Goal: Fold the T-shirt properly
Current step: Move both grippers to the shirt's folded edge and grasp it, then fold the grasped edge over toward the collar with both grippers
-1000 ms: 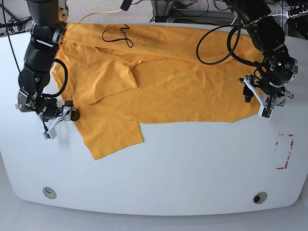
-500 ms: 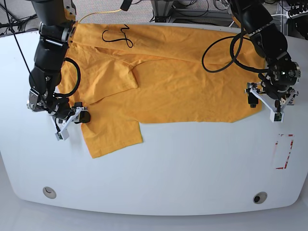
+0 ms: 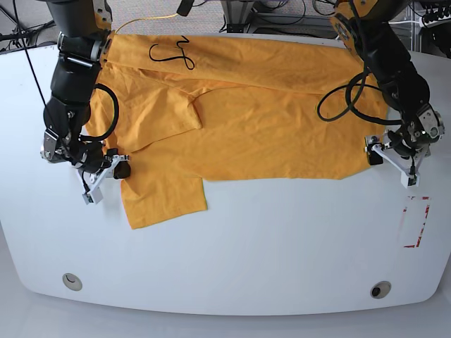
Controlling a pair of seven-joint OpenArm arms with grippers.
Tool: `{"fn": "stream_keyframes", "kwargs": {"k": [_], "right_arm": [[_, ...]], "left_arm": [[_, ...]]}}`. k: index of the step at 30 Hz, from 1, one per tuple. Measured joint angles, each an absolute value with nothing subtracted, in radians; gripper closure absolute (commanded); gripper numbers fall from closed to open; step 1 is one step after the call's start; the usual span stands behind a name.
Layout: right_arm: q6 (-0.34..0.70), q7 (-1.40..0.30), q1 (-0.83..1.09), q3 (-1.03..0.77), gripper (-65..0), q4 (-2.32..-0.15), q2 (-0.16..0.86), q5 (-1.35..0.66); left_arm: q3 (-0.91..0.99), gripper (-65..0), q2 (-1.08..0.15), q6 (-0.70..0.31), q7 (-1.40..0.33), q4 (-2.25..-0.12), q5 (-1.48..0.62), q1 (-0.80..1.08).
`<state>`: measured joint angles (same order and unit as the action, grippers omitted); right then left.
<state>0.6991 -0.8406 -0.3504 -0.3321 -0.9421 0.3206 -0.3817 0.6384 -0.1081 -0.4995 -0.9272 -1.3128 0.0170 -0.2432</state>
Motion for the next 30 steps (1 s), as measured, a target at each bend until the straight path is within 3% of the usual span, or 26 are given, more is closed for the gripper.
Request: {"fn": "stream_keyframes", "kwargs": {"k": [7,9,12,14,17,19,26,30], "right_arm": [[0.699,-0.855,-0.316,-0.331,-4.4,-1.02,0.313,-0.37],[0.699,-0.89,-0.311,-0.327,-4.3,-1.055,0.31,-0.361],[0.699,-0.929,-0.309,-0.327,-4.1,-1.073,0.307,-0.355],[0.699,-0.929,-0.309,-0.327,-4.1,-1.073,0.308,-0.355],[0.696,-0.942,-0.308,-0.327,-3.0,-1.085,0.311,-0.349],[0.696,-0.947,-0.306,-0.327,0.0,-1.111,0.31,-0.347],[0.697,-1.023,-0.307,-0.328,0.0,-1.216,0.313,-0.35],[0.698,-1.081,-0.303,-0.331,0.0,-1.325,0.316,-0.352]], "left_arm": [[0.628,-52.4,-0.104,-0.508,-0.889,-1.216,0.004,-0.288],[0.597,-49.2,-0.111,-0.504,-0.884,-1.198,0.008,-0.298],[0.565,-34.3,-0.105,-0.505,-0.838,-1.194,0.007,-0.29],[0.562,-17.8,-0.102,-0.505,-0.82,-1.193,0.006,-0.287],[0.547,0.0,-0.099,-0.505,-0.784,-1.192,0.004,-0.276],[0.536,0.0,-0.099,-0.505,-0.773,-1.192,0.004,-0.271],[0.485,0.0,-0.095,-0.508,-0.785,-1.237,0.007,-0.268],[0.486,0.0,-0.101,-0.593,-0.791,-1.317,0.006,-0.263]]}}
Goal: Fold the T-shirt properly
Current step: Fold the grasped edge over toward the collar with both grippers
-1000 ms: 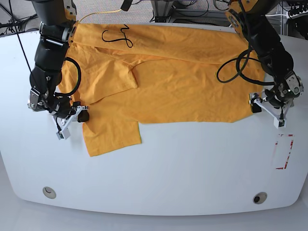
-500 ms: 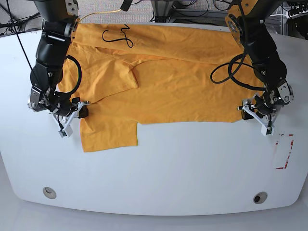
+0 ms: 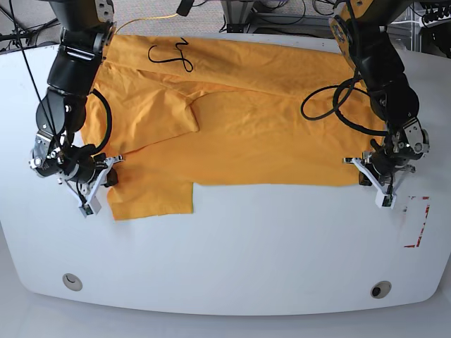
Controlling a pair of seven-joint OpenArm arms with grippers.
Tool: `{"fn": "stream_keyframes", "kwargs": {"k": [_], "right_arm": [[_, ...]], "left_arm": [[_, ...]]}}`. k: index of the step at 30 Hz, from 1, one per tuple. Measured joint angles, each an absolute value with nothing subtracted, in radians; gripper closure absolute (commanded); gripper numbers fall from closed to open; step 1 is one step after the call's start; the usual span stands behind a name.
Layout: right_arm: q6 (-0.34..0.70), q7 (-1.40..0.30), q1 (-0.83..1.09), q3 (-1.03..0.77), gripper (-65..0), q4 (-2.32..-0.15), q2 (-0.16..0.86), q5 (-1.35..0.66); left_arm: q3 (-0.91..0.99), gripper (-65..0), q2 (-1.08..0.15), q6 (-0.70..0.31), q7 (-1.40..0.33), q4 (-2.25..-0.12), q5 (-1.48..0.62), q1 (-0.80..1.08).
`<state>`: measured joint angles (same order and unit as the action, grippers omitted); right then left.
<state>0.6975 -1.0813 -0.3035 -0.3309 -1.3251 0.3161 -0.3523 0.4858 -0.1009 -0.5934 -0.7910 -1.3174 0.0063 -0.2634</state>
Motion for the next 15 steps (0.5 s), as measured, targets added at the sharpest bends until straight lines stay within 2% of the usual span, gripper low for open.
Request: {"fn": "stream_keyframes", "kwargs": {"k": [7,10,15], "right_arm": [[0.699,-1.208,-0.27,-0.43,0.0,-1.523,0.316,-0.37],[0.698,-1.303,-0.245,-0.44,0.0,-1.602,0.324,-0.369],[0.7,-1.369,-0.165,-0.477,0.0,-1.777,0.31,-0.395]], "left_arm": [[0.484,0.0,-0.097,-0.697,-0.785,-1.463,0.007,-0.196],[0.484,0.0,-0.092,-0.703,-0.785,-1.512,-0.002,-0.164],[0.485,0.0,-0.093,-0.706,-0.785,-1.589,0.001,-0.107]]}}
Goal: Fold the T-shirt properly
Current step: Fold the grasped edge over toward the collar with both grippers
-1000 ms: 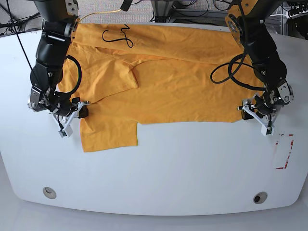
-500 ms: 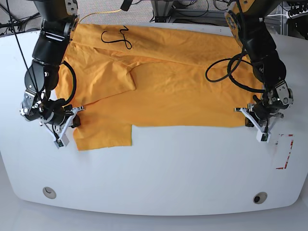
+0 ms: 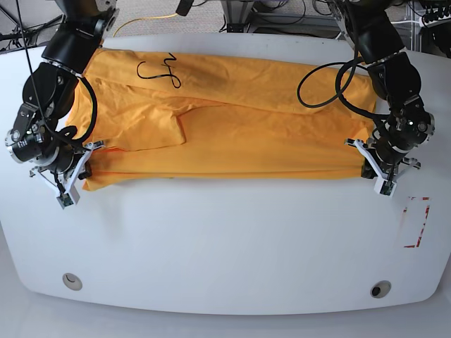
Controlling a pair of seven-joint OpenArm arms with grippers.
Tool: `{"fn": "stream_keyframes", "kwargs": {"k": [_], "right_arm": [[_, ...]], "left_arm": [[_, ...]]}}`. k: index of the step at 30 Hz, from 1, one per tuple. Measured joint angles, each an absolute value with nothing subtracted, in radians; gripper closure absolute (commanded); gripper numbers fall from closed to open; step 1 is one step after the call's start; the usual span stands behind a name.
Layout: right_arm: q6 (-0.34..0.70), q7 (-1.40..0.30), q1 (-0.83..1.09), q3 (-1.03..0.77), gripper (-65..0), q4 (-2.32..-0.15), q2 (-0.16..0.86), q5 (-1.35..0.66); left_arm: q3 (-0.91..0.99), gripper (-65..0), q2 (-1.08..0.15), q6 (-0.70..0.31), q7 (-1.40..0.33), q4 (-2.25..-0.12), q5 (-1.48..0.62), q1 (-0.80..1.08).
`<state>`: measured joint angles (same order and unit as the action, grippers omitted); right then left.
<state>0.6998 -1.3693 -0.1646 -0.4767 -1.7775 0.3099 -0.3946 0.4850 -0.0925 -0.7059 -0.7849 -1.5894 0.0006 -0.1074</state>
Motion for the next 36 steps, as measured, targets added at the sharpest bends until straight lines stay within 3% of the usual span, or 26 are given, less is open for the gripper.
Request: {"fn": "stream_keyframes", "kwargs": {"k": [9,16,21,25,31,33,36], "right_arm": [[0.698,-1.408,0.03,-0.536,0.0,-1.979,0.26,-0.387],[0.699,-1.409,0.179,-0.54,0.0,-1.988,0.258,-0.445],[0.698,-1.397,0.269,-0.542,0.0,-1.988,0.259,-0.545],[0.699,-1.398,0.304,-0.542,-10.6,-1.988,0.258,-0.53],[0.699,-1.392,0.301,-0.561,-37.7,-1.988,0.26,-0.522],[0.699,-1.392,0.302,-0.579,-42.6,-1.988,0.26,-0.525],[0.699,-1.392,0.301,-0.62,-43.0,-1.989,0.26,-0.529]], "left_arm": [[0.479,0.0,-0.093,-0.708,-0.785,-1.734,-0.003,0.02],[0.478,0.0,-0.107,-0.709,-0.789,-1.772,0.003,0.094],[0.432,0.0,-0.187,-0.704,-0.775,-1.777,0.002,0.135],[0.372,-8.2,-0.227,-0.704,-0.789,-1.782,0.012,0.201],[0.351,-35.4,-0.248,-0.705,-0.788,-1.795,0.007,0.241],[0.354,-37.8,-0.251,-0.704,-0.789,-1.796,0.007,0.244],[0.354,-37.8,-0.25,-0.704,-0.835,-1.796,0.004,0.246]]}}
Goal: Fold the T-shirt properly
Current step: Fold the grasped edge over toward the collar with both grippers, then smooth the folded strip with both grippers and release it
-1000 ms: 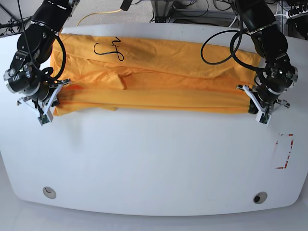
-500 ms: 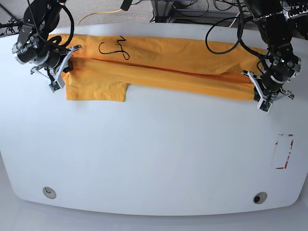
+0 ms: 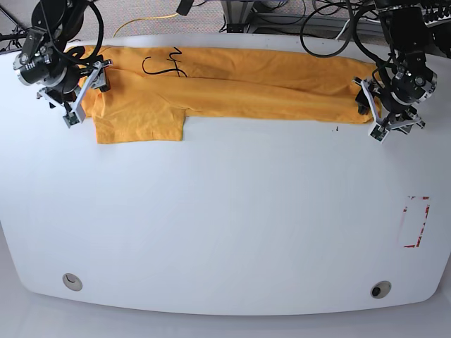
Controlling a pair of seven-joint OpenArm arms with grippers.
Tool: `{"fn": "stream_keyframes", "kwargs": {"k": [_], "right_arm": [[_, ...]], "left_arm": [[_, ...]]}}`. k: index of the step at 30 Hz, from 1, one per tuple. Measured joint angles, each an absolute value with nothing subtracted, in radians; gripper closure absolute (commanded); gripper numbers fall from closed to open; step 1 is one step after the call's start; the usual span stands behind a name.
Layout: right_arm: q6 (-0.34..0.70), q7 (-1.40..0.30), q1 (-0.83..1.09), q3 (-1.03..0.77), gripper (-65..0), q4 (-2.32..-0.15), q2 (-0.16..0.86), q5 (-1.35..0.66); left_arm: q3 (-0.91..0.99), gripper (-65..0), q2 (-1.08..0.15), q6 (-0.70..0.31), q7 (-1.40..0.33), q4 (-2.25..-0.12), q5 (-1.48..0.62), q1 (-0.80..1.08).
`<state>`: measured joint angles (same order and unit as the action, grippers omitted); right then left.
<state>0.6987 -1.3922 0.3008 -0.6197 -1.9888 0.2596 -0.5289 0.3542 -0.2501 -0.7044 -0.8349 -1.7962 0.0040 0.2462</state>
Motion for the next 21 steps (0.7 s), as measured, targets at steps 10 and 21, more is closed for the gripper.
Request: {"fn": "stream_keyframes", "kwargs": {"k": [10,21], "right_arm": [[0.697,-1.389,0.275,-0.672,-42.8,-1.989,0.26,-0.686],[0.697,-1.395,0.267,-0.616,-17.3,-1.932,0.16,-0.705]], "left_arm": [[0.384,-37.8,-0.228,-0.698,-0.97,-1.964,-0.118,0.162],[0.392,-37.8,-0.16,-0.699,-1.06,-1.953,-0.092,0.221]]}}
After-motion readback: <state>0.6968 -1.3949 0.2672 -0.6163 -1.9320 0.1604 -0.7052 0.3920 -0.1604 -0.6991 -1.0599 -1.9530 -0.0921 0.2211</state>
